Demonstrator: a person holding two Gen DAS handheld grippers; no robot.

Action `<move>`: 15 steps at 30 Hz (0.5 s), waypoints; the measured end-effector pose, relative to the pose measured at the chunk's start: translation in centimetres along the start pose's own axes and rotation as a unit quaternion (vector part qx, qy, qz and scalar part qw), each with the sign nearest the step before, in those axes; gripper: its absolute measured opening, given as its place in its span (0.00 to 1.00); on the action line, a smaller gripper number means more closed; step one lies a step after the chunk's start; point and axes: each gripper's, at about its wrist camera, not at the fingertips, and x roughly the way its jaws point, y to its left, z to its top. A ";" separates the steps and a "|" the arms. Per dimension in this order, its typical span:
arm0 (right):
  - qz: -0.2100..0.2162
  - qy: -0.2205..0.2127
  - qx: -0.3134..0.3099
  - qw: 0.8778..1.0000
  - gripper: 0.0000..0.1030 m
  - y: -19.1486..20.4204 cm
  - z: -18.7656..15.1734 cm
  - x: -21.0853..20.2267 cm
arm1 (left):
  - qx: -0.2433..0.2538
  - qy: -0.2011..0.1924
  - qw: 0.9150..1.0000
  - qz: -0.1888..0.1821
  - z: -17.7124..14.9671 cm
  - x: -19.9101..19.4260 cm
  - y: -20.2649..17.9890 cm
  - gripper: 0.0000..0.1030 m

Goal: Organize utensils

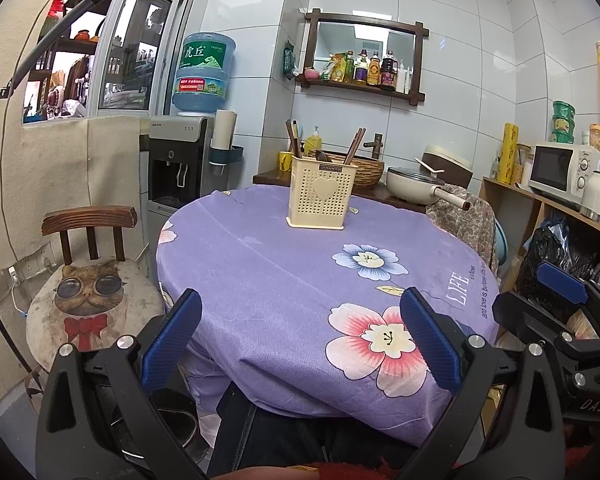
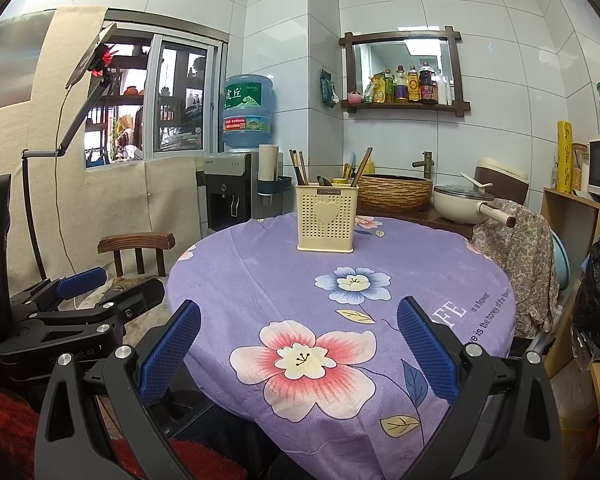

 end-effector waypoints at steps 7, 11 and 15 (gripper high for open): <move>0.000 0.000 0.000 1.000 0.94 0.0 0.0 0.0 | 0.001 0.001 1.000 0.000 -0.1 0.1 0.1 0.95; -0.001 0.001 0.000 1.000 0.94 -0.1 0.0 0.0 | 0.001 0.001 1.000 0.000 -0.2 0.1 0.2 0.95; 0.000 0.001 0.000 1.000 0.94 -0.1 0.0 0.0 | 0.001 0.001 1.000 0.000 -0.2 0.1 0.2 0.95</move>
